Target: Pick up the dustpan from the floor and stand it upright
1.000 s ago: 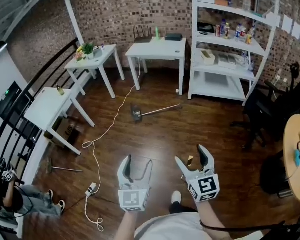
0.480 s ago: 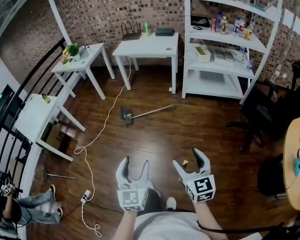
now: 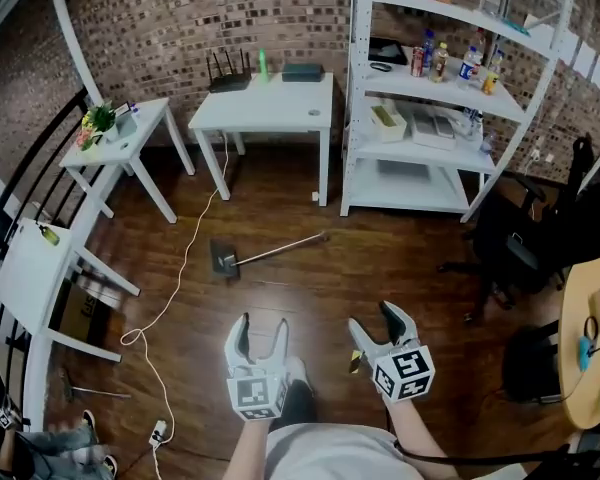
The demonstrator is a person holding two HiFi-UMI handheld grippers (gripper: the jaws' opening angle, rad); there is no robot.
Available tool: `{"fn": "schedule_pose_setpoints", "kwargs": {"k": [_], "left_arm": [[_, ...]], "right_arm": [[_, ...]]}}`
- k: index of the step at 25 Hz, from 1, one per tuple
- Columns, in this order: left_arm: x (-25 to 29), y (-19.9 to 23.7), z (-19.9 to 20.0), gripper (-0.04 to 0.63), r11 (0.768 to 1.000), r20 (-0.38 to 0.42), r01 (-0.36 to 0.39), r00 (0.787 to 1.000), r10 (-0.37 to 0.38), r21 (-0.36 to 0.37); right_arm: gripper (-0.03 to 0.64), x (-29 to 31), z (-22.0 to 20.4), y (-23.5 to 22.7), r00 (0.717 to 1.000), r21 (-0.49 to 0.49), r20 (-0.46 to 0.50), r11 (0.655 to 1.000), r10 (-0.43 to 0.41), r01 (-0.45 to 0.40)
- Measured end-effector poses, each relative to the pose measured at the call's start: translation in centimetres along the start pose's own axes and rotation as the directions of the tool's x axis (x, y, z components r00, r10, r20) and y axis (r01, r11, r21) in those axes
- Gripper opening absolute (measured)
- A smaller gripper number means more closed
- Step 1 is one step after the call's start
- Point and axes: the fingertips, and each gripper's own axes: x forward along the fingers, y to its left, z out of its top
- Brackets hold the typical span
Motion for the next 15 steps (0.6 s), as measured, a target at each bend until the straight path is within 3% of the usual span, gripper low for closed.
{"fn": "schedule_pose_setpoints", "kwargs": {"k": [5,9,15], "left_arm": [[8.4,4.3,2.0,0.311,1.000,0.034,0.029,0.999,-0.029,0.008],[12.9,7.5,1.9,0.311,0.997,0.018,0.082,0.997,-0.082,0.006],[19.9,11.6,-0.7,0.311,0.993,-0.051,0.121,0.991,-0.122,-0.017]], "right_arm": [[0.273,10.2,3.6,-0.2,0.997,0.039,0.028,0.997,0.072,-0.073],[0.273,16.4,4.6,1.3,0.988,0.065,0.023,0.986,0.155,-0.156],[0.273,24.1,3.8,0.0,0.988,0.126,-0.015,0.980,0.156,-0.153]]}}
